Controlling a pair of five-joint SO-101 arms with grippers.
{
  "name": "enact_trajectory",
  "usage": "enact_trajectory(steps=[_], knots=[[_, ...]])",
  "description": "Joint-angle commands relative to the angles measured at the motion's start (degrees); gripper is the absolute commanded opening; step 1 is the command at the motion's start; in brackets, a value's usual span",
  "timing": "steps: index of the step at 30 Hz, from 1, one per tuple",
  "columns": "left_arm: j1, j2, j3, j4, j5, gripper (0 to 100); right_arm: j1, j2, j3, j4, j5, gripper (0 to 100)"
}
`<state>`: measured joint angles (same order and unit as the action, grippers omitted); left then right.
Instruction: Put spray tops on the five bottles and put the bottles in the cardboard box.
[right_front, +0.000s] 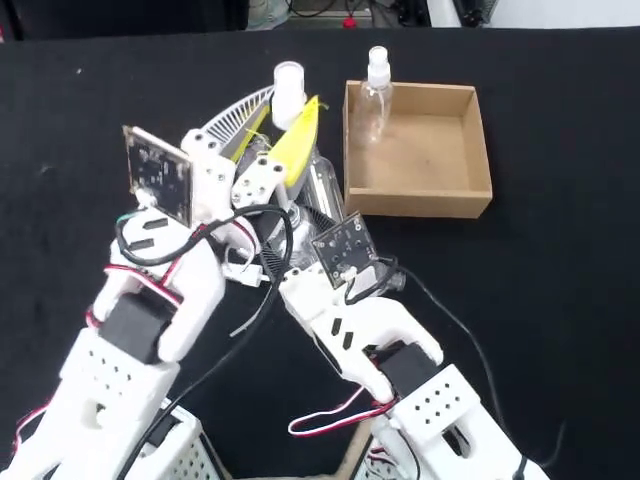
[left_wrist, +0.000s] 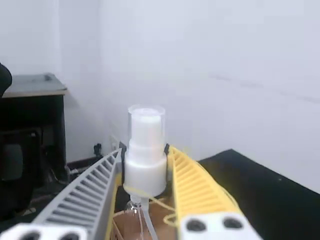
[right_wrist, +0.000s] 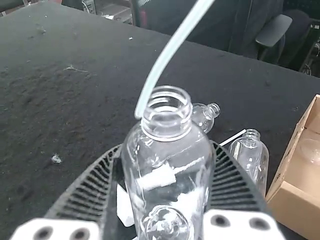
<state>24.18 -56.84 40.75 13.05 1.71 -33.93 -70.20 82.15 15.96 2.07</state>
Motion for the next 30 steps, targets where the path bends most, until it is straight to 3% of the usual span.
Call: enact_trajectory(steps=[1, 8, 14, 30], knots=[[0.0, -1.2, 4.3, -13.5, 0.3, 6, 1.2, -1.5, -0.3, -1.7, 0.2, 16.2], [-1.6, -10.2, 5.1, -13.2, 0.7, 6, 1.2, -1.5, -0.3, -1.8, 0.2, 16.2], [-1.1, -14.0, 5.6, -1.5, 0.7, 6, 1.2, -1.5, -0.3, -1.8, 0.2, 16.2], [-1.0, -14.6, 14.0, -1.5, 0.8, 6, 1.2, -1.5, -0.3, -1.9, 0.2, 16.2]])
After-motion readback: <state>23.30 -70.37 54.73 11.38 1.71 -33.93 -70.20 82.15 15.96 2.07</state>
